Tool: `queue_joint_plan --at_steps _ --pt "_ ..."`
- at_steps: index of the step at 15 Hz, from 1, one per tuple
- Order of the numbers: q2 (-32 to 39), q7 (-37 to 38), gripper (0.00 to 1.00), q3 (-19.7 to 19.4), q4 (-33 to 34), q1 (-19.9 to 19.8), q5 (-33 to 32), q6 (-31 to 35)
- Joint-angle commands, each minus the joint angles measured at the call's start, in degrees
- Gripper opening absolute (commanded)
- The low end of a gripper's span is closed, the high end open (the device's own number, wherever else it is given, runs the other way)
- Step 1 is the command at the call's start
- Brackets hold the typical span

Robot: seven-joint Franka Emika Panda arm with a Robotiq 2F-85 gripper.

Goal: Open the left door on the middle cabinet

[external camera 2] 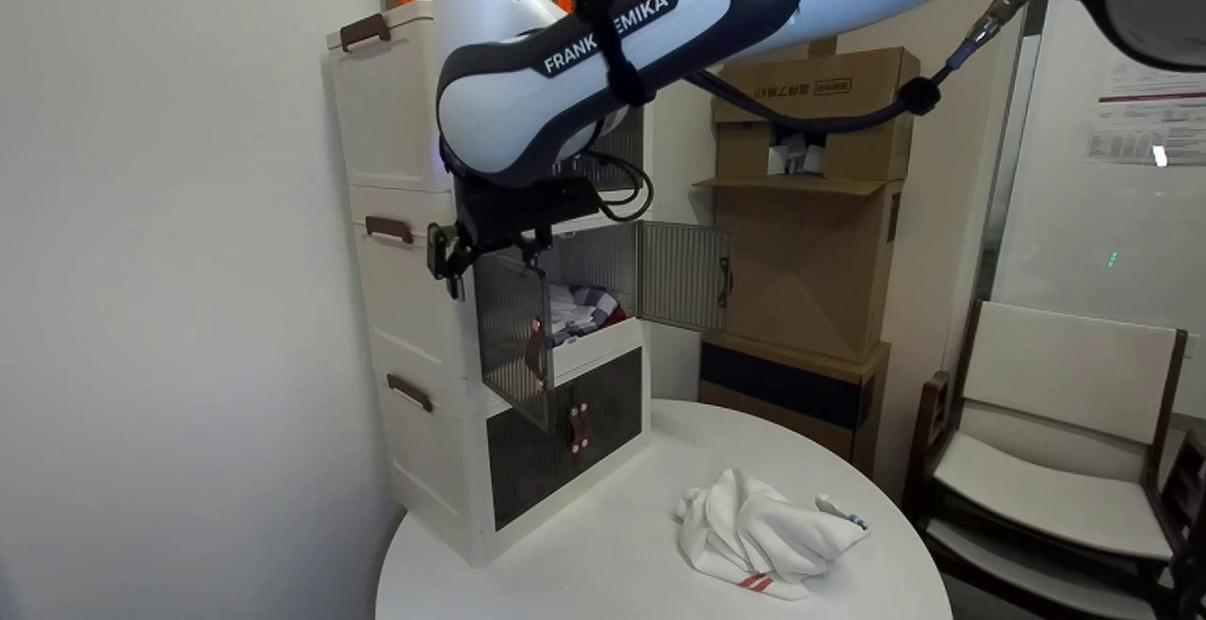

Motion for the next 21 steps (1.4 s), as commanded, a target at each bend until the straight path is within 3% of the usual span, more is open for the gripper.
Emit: queue_joint_plan --at_steps 1,6,10,13,17,21 --pt "-3.2 -1.2 1.0 -0.4 1.6 -1.8 2.5 -2.3" --pt "-7.1 -6.4 1.0 -0.7 6.7 -5.2 10.4 -4.7" --pt "-11.5 -10.3 1.0 -2.5 4.9 -8.6 13.7 -2.4" --pt "-14.6 -11.2 1.0 -4.3 -1.5 -11.4 12.3 -0.2" --pt "-18.3 -14.0 1.0 -6.4 -15.0 -14.3 10.9 5.8" --pt "-21.2 -21.4 1.0 -6.9 -28.8 -15.2 8.5 16.5"
